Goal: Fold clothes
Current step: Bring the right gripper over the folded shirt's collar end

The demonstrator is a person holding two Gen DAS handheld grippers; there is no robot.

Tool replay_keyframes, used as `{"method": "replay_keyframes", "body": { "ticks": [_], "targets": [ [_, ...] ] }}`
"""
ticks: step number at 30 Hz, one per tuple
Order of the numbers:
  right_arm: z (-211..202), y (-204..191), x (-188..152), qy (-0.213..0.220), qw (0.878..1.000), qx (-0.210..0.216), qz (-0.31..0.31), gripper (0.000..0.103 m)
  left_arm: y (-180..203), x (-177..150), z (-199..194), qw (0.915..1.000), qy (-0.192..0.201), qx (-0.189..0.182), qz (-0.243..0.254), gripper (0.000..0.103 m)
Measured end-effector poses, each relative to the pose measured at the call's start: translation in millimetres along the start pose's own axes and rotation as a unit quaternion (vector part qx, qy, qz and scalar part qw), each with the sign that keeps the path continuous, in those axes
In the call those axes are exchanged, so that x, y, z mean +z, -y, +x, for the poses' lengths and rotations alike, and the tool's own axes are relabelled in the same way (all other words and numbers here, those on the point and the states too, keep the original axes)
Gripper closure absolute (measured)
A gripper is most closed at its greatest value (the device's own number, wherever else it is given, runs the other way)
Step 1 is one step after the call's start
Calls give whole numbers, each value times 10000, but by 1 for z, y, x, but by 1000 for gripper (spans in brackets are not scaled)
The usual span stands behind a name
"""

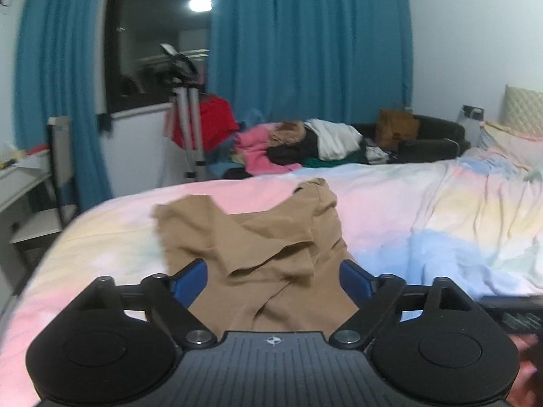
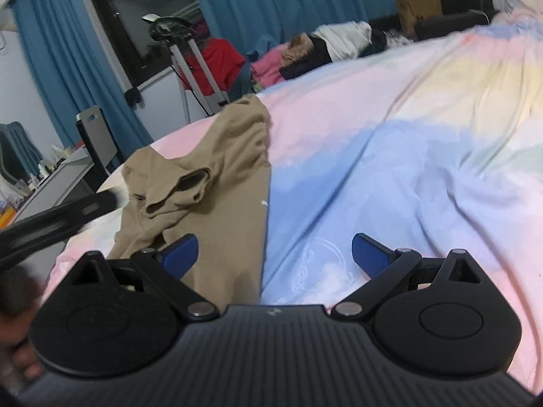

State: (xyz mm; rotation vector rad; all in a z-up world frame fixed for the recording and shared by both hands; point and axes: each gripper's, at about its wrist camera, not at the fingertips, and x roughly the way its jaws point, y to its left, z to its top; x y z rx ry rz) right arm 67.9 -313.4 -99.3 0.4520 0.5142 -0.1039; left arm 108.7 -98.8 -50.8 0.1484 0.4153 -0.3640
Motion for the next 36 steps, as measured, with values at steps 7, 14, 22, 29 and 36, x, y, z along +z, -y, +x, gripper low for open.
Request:
{"method": "replay_keyframes", "body": {
  "ticks": [7, 14, 22, 29, 36],
  "targets": [
    [-24, -29, -5, 411, 9955, 308, -791, 4, -5, -14, -65, 9991, 32, 134, -410, 0],
    [-27, -56, 1, 384, 9898, 544, -1259, 4, -23, -25, -101, 9970, 62, 219, -740, 0],
    [56, -115, 33, 102, 9807, 911, -1728, 12, -64, -35, -96, 9948, 96, 244, -984, 0],
    [151, -161, 35, -354, 9724, 672, -2205, 29, -94, -44, -82, 9929, 6, 244, -1168, 0],
    [188, -178, 16, -635, 9528, 498, -2928, 57, -110, -52, -64, 9894, -227, 55, -1435, 0]
  ]
}}
